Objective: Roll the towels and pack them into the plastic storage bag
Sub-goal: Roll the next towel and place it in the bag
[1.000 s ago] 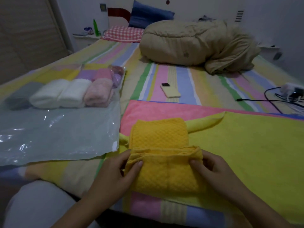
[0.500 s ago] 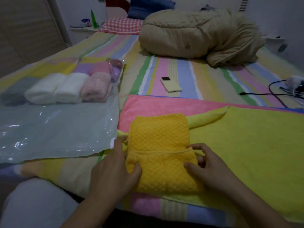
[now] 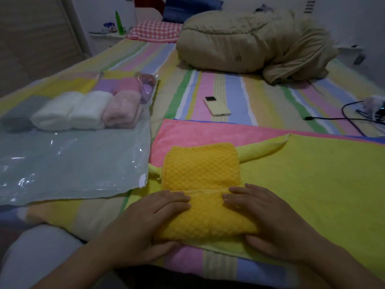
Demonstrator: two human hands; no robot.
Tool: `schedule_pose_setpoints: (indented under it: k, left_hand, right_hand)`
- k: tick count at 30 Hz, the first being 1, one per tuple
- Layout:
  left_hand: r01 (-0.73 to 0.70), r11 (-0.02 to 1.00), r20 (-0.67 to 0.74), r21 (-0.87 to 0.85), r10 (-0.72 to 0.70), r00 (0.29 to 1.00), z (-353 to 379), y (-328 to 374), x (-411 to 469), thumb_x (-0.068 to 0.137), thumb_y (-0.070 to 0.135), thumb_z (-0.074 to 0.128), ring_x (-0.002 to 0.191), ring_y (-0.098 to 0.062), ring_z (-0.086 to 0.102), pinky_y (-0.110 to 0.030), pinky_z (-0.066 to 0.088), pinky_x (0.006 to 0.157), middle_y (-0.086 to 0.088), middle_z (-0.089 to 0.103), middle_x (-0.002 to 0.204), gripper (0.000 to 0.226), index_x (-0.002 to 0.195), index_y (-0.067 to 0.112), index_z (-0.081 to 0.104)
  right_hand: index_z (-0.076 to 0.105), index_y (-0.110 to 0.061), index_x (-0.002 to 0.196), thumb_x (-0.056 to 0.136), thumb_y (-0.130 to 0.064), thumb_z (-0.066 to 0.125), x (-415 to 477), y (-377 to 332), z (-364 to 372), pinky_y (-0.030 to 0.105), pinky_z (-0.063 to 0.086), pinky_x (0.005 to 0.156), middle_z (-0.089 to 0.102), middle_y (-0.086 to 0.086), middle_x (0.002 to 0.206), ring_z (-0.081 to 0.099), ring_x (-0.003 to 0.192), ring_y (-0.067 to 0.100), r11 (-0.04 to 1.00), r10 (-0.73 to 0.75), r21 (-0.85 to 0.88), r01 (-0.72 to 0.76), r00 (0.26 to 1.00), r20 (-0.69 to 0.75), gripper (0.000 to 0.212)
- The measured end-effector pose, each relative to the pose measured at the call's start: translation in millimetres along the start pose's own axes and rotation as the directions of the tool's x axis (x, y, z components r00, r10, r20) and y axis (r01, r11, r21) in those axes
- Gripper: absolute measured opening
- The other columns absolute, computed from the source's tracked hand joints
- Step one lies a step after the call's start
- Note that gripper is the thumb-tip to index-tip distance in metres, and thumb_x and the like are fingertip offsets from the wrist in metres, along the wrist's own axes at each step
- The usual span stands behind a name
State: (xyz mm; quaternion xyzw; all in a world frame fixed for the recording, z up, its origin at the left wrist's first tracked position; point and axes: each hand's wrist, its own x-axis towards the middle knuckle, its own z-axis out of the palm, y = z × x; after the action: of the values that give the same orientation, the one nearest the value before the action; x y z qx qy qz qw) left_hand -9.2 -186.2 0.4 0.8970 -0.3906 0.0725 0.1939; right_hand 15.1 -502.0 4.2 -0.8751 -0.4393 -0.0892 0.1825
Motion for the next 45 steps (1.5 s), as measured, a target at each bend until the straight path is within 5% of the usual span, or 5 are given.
schedule_pose_setpoints:
  k: [11, 22, 26, 31, 45]
  left_hand:
    - [0.622, 0.607, -0.191, -0.494, -0.774, 0.603, -26, -54, 100, 0.079, 0.064, 0.060, 0.083, -0.015, 0.061, -0.031, 0.047, 0.073, 0.002, 0.063, 0.091, 0.045, 0.104, 0.027, 0.059]
    - [0.682, 0.658, -0.102, 0.320, -0.692, 0.715, -1, -96, 137, 0.095, 0.052, 0.042, 0.102, -0.032, 0.059, -0.035, 0.036, 0.070, -0.009, 0.063, 0.104, 0.038, 0.100, 0.015, 0.052]
    - [0.427, 0.887, 0.046, 0.174, -0.440, 0.897, -21, -96, 157, 0.090, 0.062, 0.044, 0.122, -0.022, 0.049, -0.035, 0.041, 0.096, -0.003, 0.053, 0.133, 0.057, 0.129, 0.020, 0.049]
    - [0.402, 0.866, 0.591, -0.298, -0.164, 0.790, -43, -75, 180, 0.053, 0.074, 0.071, 0.114, -0.009, 0.058, -0.034, 0.048, 0.099, 0.013, 0.059, 0.128, 0.092, 0.133, 0.034, 0.047]
    - [0.378, 0.757, 0.230, -0.533, -0.300, 0.926, -154, -72, -9, 0.077, 0.064, 0.064, 0.092, -0.003, 0.067, -0.022, 0.055, 0.078, 0.013, 0.069, 0.101, 0.042, 0.109, 0.037, 0.062]
  right_hand:
    - [0.057, -0.021, 0.110, 0.095, -0.033, 0.054, 98, 51, 7, 0.020, 0.040, 0.064, 0.061, -0.007, 0.086, 0.056, 0.075, 0.007, 0.569, 0.780, 0.587, -0.576, 0.604, -0.164, 0.019]
    - [0.041, -0.019, 0.132, 0.077, -0.074, 0.050, 110, 37, 2, 0.039, 0.044, 0.094, 0.057, 0.006, 0.129, 0.055, 0.116, 0.030, 0.299, 0.944, 0.280, -0.912, 0.325, 0.053, 0.078]
    - [0.028, -0.018, 0.143, 0.072, -0.046, 0.078, 112, 24, 2, 0.031, 0.041, 0.097, 0.047, 0.009, 0.139, 0.052, 0.119, 0.022, 0.262, 0.937, 0.569, -0.779, 0.346, 0.042, 0.091]
    - [0.039, -0.030, 0.132, 0.073, -0.016, 0.081, 112, -11, -11, 0.033, 0.055, 0.079, 0.063, 0.000, 0.104, 0.064, 0.087, 0.010, 0.470, 0.826, 0.725, -0.504, 0.540, -0.161, 0.073]
    - [0.051, -0.036, 0.130, 0.077, -0.016, 0.073, 188, -121, -23, 0.020, 0.053, 0.070, 0.062, -0.006, 0.110, 0.065, 0.091, 0.003, 0.507, 0.598, 0.830, -0.233, 0.788, -0.145, 0.061]
